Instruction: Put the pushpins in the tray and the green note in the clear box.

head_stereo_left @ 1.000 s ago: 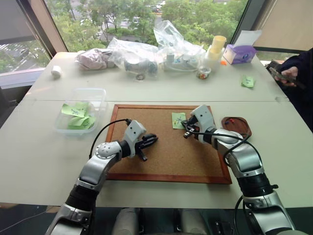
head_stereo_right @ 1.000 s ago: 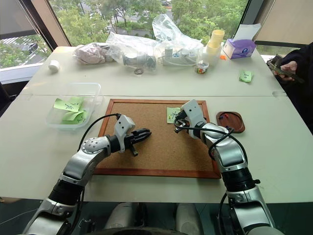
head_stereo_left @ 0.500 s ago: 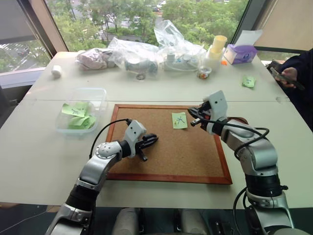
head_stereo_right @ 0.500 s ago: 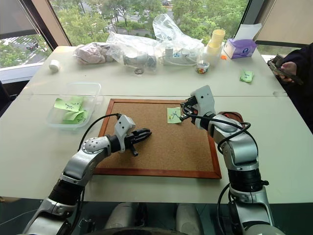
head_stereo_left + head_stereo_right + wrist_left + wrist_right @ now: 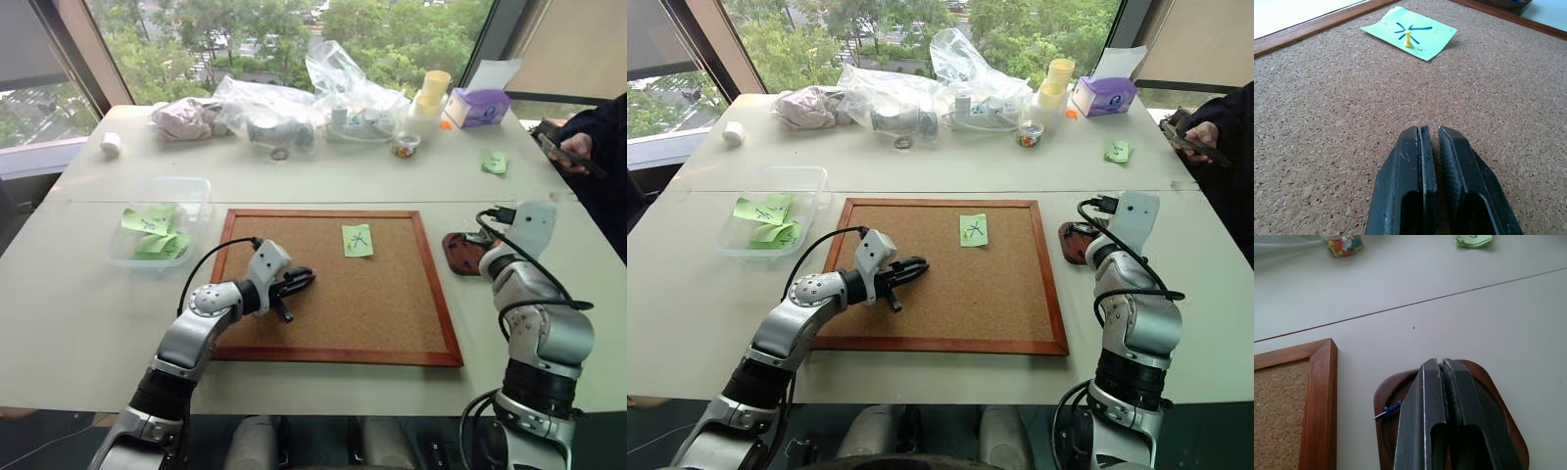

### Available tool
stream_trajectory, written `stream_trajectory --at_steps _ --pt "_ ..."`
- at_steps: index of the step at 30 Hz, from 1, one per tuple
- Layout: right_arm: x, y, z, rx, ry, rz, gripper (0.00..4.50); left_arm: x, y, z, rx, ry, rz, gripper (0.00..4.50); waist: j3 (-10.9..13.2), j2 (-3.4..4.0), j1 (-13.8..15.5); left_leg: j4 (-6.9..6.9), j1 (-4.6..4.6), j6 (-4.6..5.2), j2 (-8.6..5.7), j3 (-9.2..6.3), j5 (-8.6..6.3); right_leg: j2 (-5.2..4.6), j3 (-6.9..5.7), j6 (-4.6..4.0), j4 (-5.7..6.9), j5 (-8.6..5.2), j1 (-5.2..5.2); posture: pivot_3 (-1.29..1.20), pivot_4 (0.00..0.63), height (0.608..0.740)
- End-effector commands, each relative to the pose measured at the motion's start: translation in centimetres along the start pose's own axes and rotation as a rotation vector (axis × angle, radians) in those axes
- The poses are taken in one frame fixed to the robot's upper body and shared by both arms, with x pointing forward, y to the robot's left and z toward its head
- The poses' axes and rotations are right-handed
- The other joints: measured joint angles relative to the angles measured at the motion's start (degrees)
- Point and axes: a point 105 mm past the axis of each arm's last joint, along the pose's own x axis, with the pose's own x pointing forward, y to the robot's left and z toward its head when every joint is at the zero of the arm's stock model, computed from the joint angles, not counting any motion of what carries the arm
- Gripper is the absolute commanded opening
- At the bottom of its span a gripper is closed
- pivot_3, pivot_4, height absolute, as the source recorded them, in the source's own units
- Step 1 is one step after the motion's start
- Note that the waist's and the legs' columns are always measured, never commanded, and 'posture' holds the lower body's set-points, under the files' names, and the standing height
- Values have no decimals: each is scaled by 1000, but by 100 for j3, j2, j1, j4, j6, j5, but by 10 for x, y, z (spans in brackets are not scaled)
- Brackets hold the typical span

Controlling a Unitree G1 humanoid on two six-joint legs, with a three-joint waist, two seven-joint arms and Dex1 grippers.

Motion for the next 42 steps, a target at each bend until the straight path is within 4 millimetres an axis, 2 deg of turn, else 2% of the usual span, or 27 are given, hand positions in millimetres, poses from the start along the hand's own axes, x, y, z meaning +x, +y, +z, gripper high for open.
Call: stream_trajectory --at_steps 1,5,8,10,13,14,15,19,23,25,27,32,36,39,40,42 --pt "0 -4 1 100 10 -18 43 0 -5 -36 -70 132 -14 600 0 0 2 0 -1 1 0 1 0 0 0 0 0 0 -1 0 150 740" --pt "3 -4 -9 143 59 -18 43 0 -3 -36 -66 133 -13 600 0 0 9 0 -2 3 -2 2 -1 0 0 12 -2 7 0 0 150 740" --pt "5 -7 -16 166 87 -39 882 0 -3 -36 -63 132 -8 600 0 0 8 0 -1 3 -1 1 -1 2 0 13 -2 7 1 0 150 740" --pt "5 -7 -15 151 82 -39 1824 0 -3 -35 -64 130 -5 600 0 1 5 0 -1 3 -1 1 -2 2 0 12 -2 7 1 0 150 740" --pt "6 -6 -14 148 79 -27 1824 -1 -3 -36 -64 131 -3 600 0 1 6 0 -1 3 -1 1 -2 2 1 13 -2 7 1 0 150 740" --pt "6 -6 -14 143 78 -25 2332 -1 -3 -36 -64 130 -2 600 0 1 5 0 -1 3 -1 1 -2 2 1 13 -2 7 1 0 150 740" --pt "6 -6 -14 139 77 -23 2559 -2 -3 -36 -65 130 -1 600 0 1 5 0 -1 3 -1 1 -2 2 1 13 -2 7 1 0 150 740" --pt "5 -6 1 75 13 -18 4458 -2 -3 -36 -67 129 1 600 0 1 3 0 -1 3 -1 1 -2 2 1 13 -2 7 1 0 150 740" --pt "2 0 16 -8 -60 23 4458 -2 -5 -36 -70 128 0 600 0 1 2 -2 -1 3 -1 1 -2 2 1 12 -3 6 0 0 150 740" --pt "-2 11 24 -68 -95 82 4458 -1 -5 -37 -71 128 -1 600 0 1 1 -2 -1 4 0 1 -2 3 1 12 -3 7 -1 0 150 740" --pt "-7 33 26 -100 -102 206 4458 -1 -6 -37 -72 129 -1 600 0 1 2 -2 -1 4 0 1 -2 3 1 12 -3 7 -1 0 150 740" --pt "-26 99 13 -122 -49 570 4458 -2 -5 -37 -72 131 -2 600 1 -2 5 -3 -1 5 2 -1 -3 4 1 12 -4 7 0 0 150 740" --pt "-33 133 -1 -182 -23 713 4458 -2 -4 -36 -69 130 0 600 2 -3 6 -3 -2 9 1 -1 -5 2 1 2 -6 1 -1 0 150 740" --pt "-36 153 -11 -229 -8 784 3698 -2 -2 -35 -69 128 7 600 2 -3 6 -3 -3 9 1 0 -5 1 0 0 -6 0 -2 0 150 740" --pt "-36 159 -15 -247 -2 800 3241 -2 -2 -35 -67 127 10 600 2 -3 5 -3 -3 9 1 0 -5 1 0 0 -6 0 -2 0 150 740" --pt "-36 165 -20 -269 4 817 3241 -3 -1 -34 -66 126 15 600 2 -3 6 -3 -3 9 1 0 -5 1 0 0 -6 0 -3 0 150 740"
